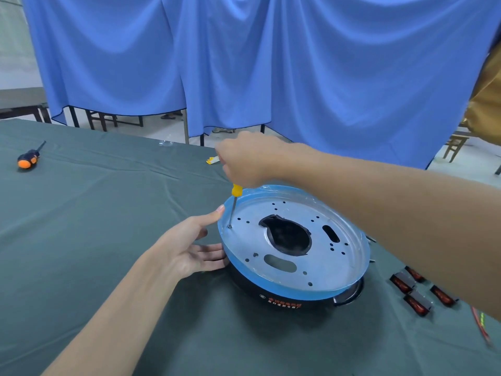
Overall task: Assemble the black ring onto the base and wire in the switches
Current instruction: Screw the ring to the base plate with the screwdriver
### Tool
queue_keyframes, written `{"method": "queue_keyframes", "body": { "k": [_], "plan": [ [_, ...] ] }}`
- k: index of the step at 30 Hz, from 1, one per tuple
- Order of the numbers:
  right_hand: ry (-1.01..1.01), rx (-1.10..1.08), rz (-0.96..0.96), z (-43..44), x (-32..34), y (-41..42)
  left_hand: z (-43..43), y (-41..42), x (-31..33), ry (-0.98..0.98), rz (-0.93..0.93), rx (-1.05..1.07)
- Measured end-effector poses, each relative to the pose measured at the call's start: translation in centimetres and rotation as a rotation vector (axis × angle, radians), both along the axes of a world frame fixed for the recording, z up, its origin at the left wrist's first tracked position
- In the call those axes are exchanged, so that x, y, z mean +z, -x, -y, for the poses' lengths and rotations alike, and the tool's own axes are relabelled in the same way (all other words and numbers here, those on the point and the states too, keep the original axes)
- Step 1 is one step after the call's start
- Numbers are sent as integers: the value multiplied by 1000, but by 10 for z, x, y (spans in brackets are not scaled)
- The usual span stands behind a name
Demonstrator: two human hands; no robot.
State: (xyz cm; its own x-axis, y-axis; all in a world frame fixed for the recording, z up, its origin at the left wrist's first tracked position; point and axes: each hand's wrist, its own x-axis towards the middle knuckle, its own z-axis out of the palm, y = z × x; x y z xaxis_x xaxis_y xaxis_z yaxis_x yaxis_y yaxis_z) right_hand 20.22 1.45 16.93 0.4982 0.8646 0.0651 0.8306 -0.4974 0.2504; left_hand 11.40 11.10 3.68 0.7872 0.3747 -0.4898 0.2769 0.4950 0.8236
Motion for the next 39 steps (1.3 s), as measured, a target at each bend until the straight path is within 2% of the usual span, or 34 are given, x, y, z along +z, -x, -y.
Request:
{"method": "queue_keyframes", "body": {
  "k": [1,2,5,6,7,10,11,12,16,19,22,24,27,29,31,33,34,37,39],
  "plan": [
    [-1,-23,10,0,-2,-1,0,0,0,0,1,-2],
    [23,-55,-64,2,0,0,0,0,0,1,2,-2],
    [-17,-101,-526,8,15,-1,0,-1,0,6,1,1],
    [-26,-69,-556,10,18,-1,0,-1,0,9,2,2],
    [-21,-24,-473,10,18,-1,0,-1,0,11,3,2],
    [-13,69,-43,6,8,-2,1,0,0,18,5,7],
    [13,62,18,5,4,-2,1,0,0,18,3,8],
    [63,57,21,4,3,-1,1,0,0,18,2,7],
    [159,-27,-298,9,19,3,0,0,0,19,0,1],
    [92,79,-154,7,17,4,0,0,-1,18,-5,-2],
    [-19,28,-100,3,3,3,0,0,-1,19,-6,-4],
    [32,-27,-123,1,6,2,1,1,0,21,-6,-3],
    [186,-57,-267,2,19,3,1,1,-1,25,3,3],
    [197,6,-156,1,18,2,1,0,-1,22,5,1],
    [125,41,-1,2,7,3,1,0,-1,20,4,-1],
    [63,28,21,3,1,1,1,0,0,21,2,3],
    [66,-7,-25,5,2,1,1,0,0,22,1,4],
    [107,-56,-332,8,14,1,1,0,0,24,4,5],
    [116,4,-354,8,16,5,1,0,-1,25,10,10]
  ]
}}
